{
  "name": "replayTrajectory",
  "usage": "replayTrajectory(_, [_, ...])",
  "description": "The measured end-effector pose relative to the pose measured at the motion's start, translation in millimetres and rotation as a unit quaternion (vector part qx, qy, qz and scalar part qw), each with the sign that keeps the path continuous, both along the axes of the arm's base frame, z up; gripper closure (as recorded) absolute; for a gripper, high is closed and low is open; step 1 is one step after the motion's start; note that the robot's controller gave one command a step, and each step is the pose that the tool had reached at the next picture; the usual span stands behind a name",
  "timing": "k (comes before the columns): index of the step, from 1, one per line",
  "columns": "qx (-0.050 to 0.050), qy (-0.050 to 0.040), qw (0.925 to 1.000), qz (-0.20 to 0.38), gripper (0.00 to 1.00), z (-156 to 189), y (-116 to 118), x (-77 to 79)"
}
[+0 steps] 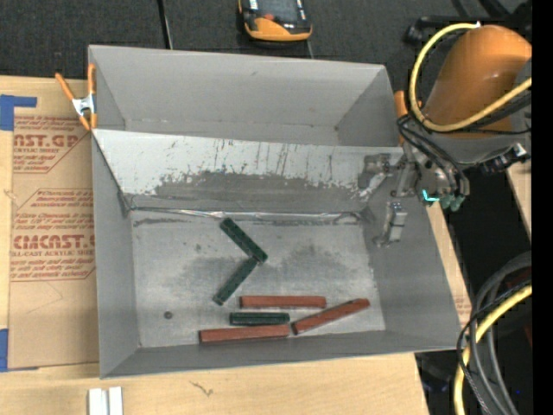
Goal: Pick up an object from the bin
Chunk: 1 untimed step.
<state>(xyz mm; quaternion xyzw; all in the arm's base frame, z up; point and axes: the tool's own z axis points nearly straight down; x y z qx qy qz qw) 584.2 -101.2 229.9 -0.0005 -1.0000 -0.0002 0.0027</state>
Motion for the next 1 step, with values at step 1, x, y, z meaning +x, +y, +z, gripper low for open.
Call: replayTrajectory(1, [-0.001, -0.004, 1.0, 0.001, 0.0, 5.1, 0.5, 1.5])
